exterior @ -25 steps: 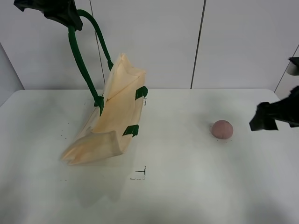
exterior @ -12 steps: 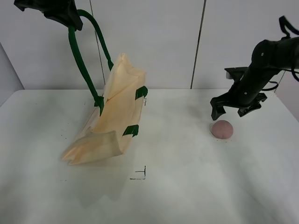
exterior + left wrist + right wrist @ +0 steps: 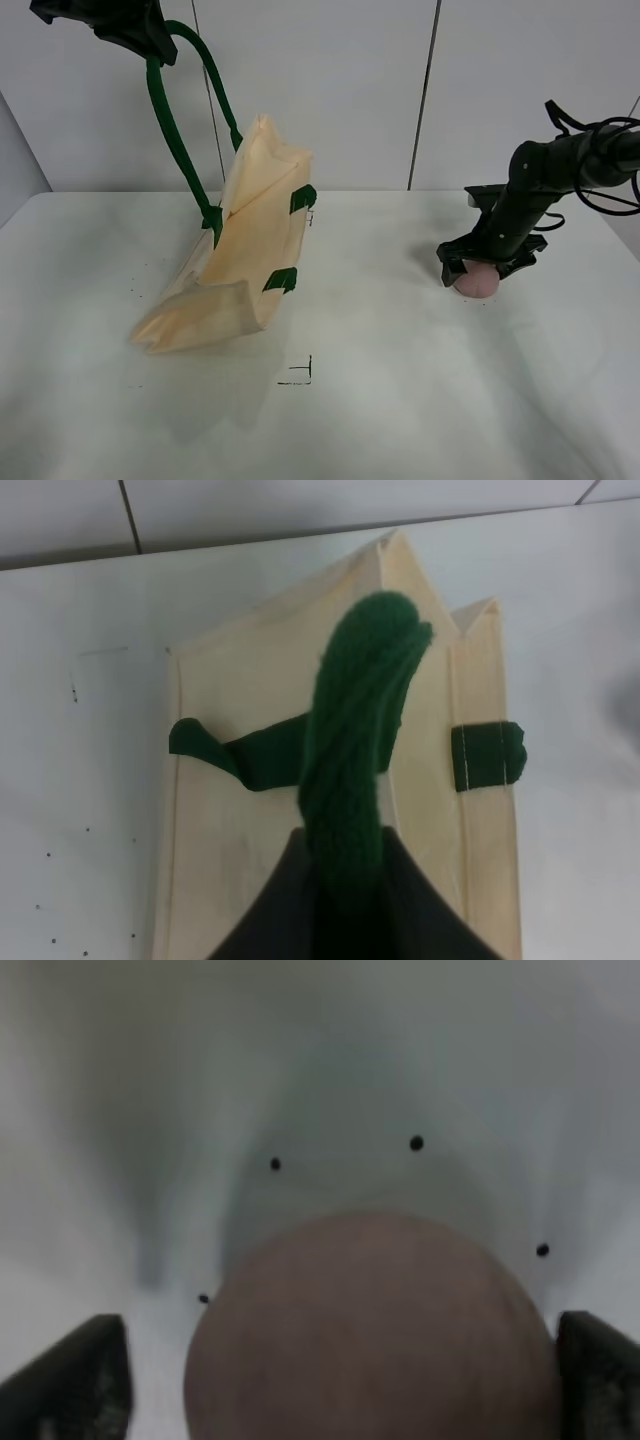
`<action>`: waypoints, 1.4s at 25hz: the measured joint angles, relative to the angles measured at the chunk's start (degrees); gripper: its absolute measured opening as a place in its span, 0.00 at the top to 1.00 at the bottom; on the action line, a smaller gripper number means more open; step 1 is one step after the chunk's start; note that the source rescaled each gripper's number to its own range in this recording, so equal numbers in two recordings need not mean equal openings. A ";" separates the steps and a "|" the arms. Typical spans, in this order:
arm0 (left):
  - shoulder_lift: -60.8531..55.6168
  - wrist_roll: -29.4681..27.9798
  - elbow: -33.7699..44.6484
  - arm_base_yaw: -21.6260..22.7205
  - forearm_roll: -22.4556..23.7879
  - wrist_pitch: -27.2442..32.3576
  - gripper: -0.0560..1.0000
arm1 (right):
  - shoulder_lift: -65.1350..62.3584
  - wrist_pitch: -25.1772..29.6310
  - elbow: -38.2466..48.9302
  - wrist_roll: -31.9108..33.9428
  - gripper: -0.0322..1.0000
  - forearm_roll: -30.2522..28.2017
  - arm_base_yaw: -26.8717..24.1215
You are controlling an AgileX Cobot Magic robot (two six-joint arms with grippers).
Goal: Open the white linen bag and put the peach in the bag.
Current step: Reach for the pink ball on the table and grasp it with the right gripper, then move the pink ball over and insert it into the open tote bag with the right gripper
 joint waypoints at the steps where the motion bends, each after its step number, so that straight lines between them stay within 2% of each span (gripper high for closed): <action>1: 0.00 0.00 0.00 0.00 0.00 0.00 0.95 | 0.00 -0.43 -0.02 0.01 0.22 0.00 0.00; 2: 0.00 0.00 0.00 0.00 -0.05 0.00 0.95 | 0.00 -0.73 -0.02 0.08 0.33 0.00 0.00; 4: 0.00 0.00 0.00 0.00 -0.05 0.00 0.95 | 0.00 -0.75 -0.08 0.21 0.66 0.19 0.00; 5: 0.00 0.00 0.00 0.00 -0.05 0.00 0.95 | 0.00 -0.75 -0.24 0.21 0.80 0.44 0.00; 6: 0.00 0.00 0.00 0.00 -0.10 0.00 0.95 | -0.15 -0.68 -0.51 0.21 0.90 0.73 0.00; 7: 0.00 0.00 0.00 0.00 -0.10 0.00 0.95 | -0.15 -0.22 -0.84 0.13 0.96 1.31 0.00; 11: 0.00 0.00 0.00 0.00 -0.10 0.00 0.95 | -0.38 5.06 -5.19 -2.89 0.97 6.35 0.00; 16: -0.06 0.00 0.00 0.00 -0.15 0.00 0.95 | -2.61 13.28 -17.11 -9.04 0.97 17.76 0.63; 20: -0.06 0.00 0.00 0.00 -0.15 0.00 0.95 | -3.56 17.73 -27.72 -11.22 0.97 22.06 5.42; 23: -0.06 0.00 0.00 0.00 -0.15 0.00 0.95 | -3.67 17.46 -31.69 -11.38 0.97 23.25 10.81; 29: -0.06 0.00 0.00 0.00 -0.15 0.00 0.95 | -2.12 13.00 -32.17 -11.38 0.97 24.70 21.95; 35: -0.06 0.00 0.00 0.00 -0.15 0.00 0.95 | 4.46 8.96 -32.11 -10.53 0.97 24.95 28.24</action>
